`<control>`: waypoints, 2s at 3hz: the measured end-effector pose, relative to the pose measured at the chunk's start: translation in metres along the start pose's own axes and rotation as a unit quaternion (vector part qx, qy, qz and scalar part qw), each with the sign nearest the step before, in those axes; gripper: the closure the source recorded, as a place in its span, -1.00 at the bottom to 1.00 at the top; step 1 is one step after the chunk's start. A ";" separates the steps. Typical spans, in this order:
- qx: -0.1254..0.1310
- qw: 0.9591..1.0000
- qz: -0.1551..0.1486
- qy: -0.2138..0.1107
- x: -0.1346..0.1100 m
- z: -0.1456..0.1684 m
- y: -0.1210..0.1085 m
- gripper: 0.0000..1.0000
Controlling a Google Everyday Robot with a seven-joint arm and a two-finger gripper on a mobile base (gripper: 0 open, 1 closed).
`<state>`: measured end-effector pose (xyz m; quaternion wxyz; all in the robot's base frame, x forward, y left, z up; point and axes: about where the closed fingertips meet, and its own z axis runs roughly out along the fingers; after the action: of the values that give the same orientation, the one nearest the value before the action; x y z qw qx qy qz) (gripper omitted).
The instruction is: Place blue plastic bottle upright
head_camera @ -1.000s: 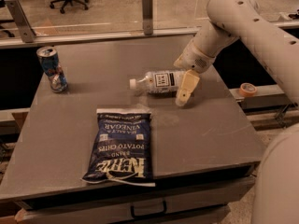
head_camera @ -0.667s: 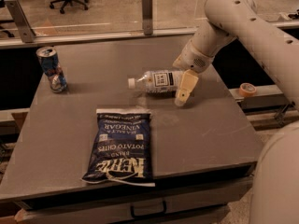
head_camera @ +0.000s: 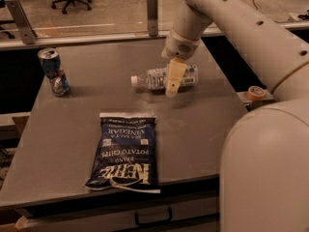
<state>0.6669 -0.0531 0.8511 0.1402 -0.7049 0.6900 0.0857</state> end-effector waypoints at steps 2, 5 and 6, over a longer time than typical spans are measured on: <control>-0.015 1.000 -0.006 0.019 -0.019 0.007 -0.002 -1.00; -0.024 0.999 0.021 0.028 -0.009 0.012 0.006 -0.17; -0.022 0.999 0.026 0.021 -0.009 0.008 0.010 0.45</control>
Offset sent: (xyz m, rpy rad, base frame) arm -0.0089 0.0163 0.0010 -0.0767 0.0703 0.0164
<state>0.6572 -0.0417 0.8454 0.1078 -0.6915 0.7086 0.0896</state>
